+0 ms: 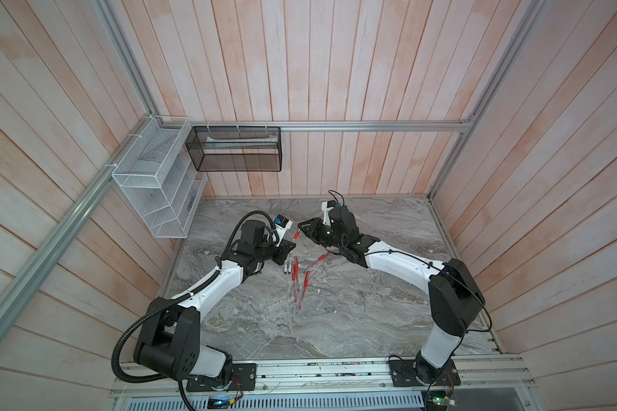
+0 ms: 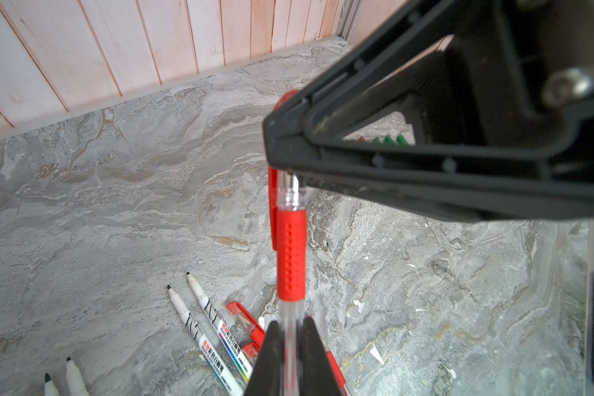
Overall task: Remove pen caps from pens
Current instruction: Open the pen cap on the pen.
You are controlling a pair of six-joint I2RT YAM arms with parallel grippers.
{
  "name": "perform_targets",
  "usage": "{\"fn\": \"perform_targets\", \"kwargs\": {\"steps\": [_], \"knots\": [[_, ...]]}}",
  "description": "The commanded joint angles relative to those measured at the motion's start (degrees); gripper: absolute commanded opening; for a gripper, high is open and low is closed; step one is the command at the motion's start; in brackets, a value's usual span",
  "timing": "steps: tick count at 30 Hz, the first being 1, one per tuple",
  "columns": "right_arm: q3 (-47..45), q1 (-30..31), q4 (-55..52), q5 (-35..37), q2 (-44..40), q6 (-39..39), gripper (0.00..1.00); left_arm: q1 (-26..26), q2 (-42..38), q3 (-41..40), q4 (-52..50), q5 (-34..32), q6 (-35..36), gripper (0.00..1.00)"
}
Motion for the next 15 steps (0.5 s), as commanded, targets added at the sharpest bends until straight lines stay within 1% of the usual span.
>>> {"fn": "perform_targets", "kwargs": {"steps": [1, 3, 5, 7, 8, 10, 15], "knots": [[2.0, 0.4, -1.4, -0.4, 2.0, 0.6, 0.24, -0.5, -1.6, -0.1, 1.1, 0.3, 1.6, 0.00], [2.3, 0.4, -1.2, -0.8, 2.3, 1.3, 0.21, -0.5, -1.7, 0.3, 0.4, 0.2, 1.4, 0.00], [2.9, 0.5, -1.2, -1.0, 2.4, 0.7, 0.15, -0.8, -1.9, -0.3, 0.9, -0.2, 1.5, 0.00], [3.2, 0.3, -1.6, -0.7, 2.5, 0.1, 0.02, -1.1, -1.9, -1.2, 1.6, -0.6, 2.4, 0.00], [3.2, 0.0, -1.9, -0.4, 2.3, 0.0, 0.00, -1.3, -1.9, -1.5, 1.4, -1.0, 2.9, 0.00], [3.1, -1.3, -2.4, -0.6, 1.6, 0.8, 0.00, -1.7, -2.3, -1.5, -0.1, -1.4, 3.5, 0.00], [4.0, -8.3, -2.4, -1.7, -2.3, 1.0, 0.00, -2.6, -4.7, -4.5, -3.3, -1.4, 4.8, 0.00]]}}
